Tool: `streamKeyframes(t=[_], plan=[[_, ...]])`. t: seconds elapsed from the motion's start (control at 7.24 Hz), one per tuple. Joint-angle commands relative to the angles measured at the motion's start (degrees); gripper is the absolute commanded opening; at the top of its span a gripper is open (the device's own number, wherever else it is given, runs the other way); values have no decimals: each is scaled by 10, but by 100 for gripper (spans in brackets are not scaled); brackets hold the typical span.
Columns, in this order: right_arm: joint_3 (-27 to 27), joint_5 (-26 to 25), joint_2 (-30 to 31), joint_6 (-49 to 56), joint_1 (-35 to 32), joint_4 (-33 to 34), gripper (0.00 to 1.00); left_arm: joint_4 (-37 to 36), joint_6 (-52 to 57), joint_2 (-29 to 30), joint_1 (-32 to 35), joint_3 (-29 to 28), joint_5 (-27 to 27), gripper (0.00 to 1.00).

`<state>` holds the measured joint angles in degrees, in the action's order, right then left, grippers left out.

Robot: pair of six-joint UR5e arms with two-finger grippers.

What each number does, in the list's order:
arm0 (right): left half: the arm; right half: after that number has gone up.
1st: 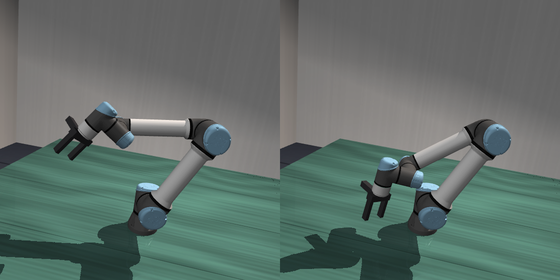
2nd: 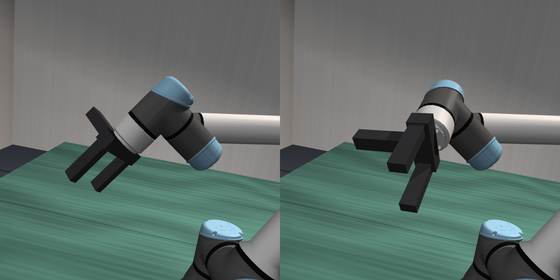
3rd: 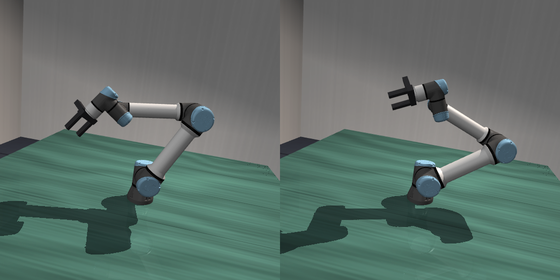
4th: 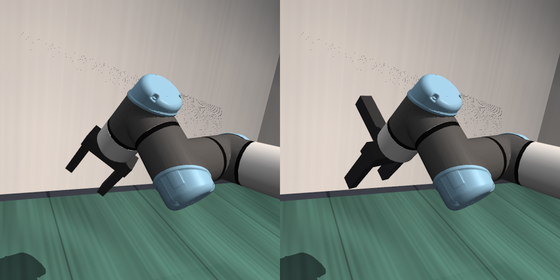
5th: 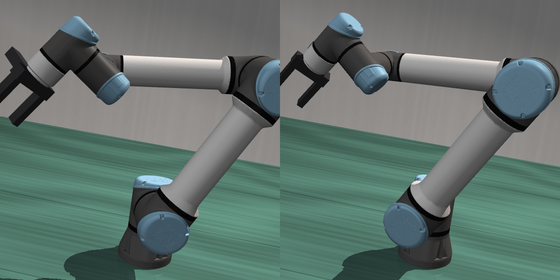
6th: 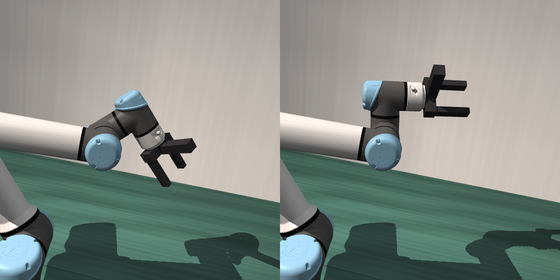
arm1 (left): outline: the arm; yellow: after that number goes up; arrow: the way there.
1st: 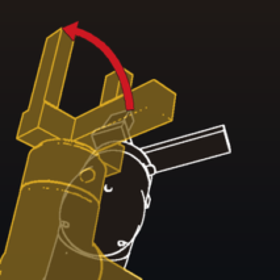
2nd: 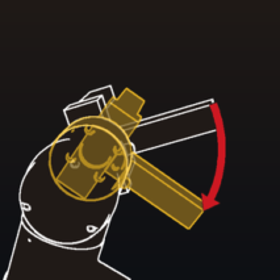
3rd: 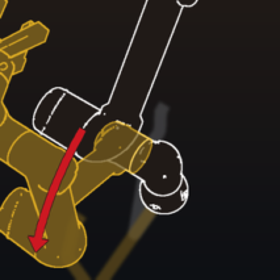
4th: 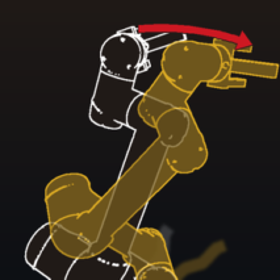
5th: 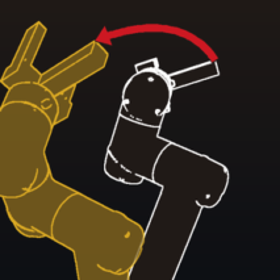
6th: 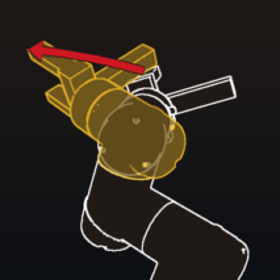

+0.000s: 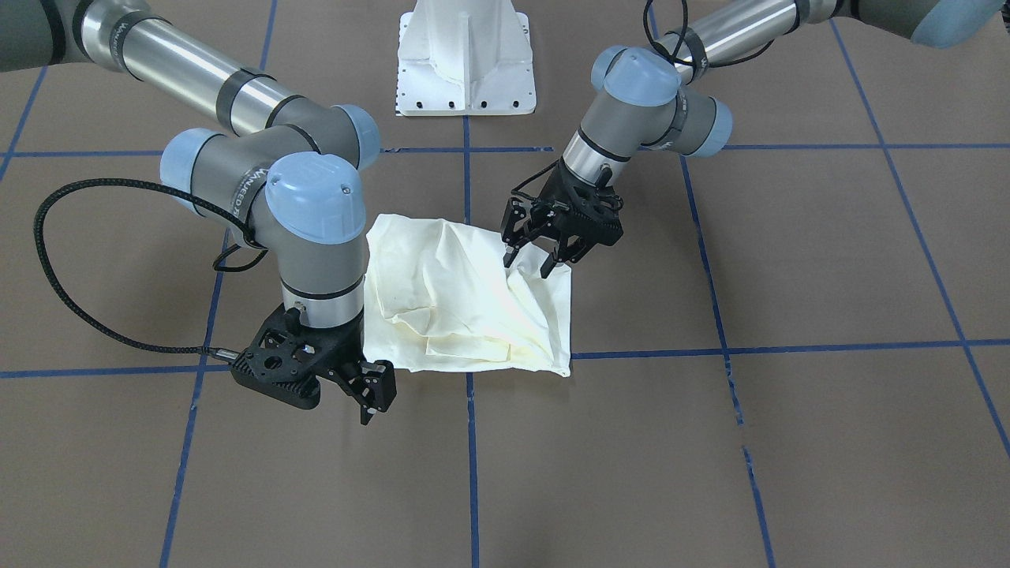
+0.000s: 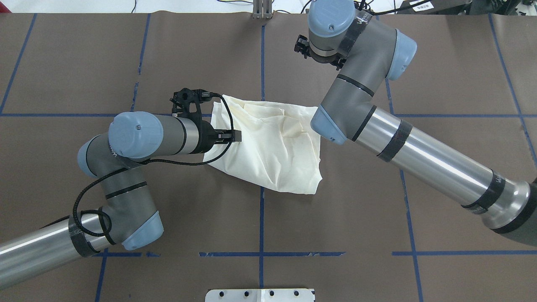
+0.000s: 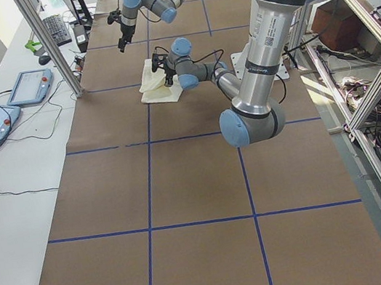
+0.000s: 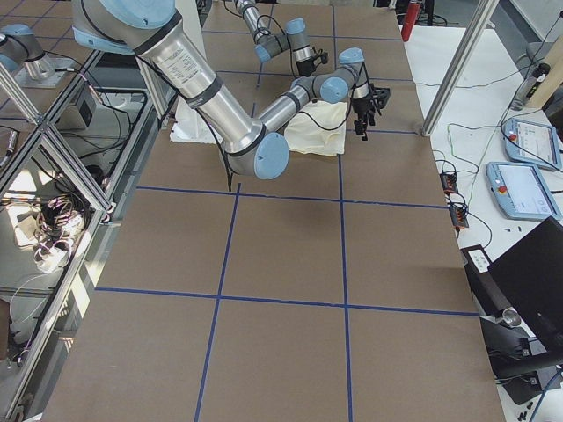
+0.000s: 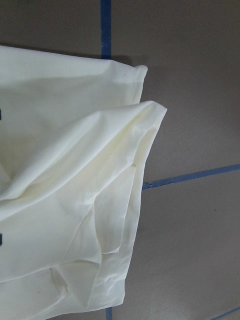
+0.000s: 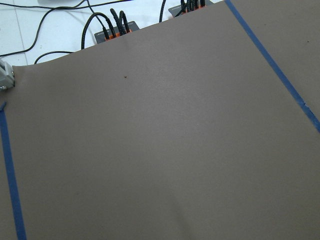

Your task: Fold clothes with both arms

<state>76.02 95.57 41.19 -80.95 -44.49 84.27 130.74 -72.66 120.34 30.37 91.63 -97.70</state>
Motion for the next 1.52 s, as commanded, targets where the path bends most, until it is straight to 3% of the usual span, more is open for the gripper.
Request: streamKeyframes(t=[0.0, 0.14, 0.28, 0.41, 0.97, 1.38], plan=[[0, -1, 1, 0, 1, 0, 100, 1, -2, 2, -1, -8, 0, 24], [0, -2, 3, 0, 2, 0, 100, 1, -2, 2, -1, -11, 0, 22], [0, -3, 4, 0, 3, 0, 100, 1, -2, 2, -1, -11, 0, 4], [0, -3, 5, -1, 4, 0, 100, 1, 0, -1, -1, -10, -1, 0], [0, -5, 7, -4, 11, -1, 100, 17, 75, -53, 7, -1, -2, 0], [0, -8, 7, -8, 14, -1, 100, 93, 77, -106, 10, -1, -4, 0]])
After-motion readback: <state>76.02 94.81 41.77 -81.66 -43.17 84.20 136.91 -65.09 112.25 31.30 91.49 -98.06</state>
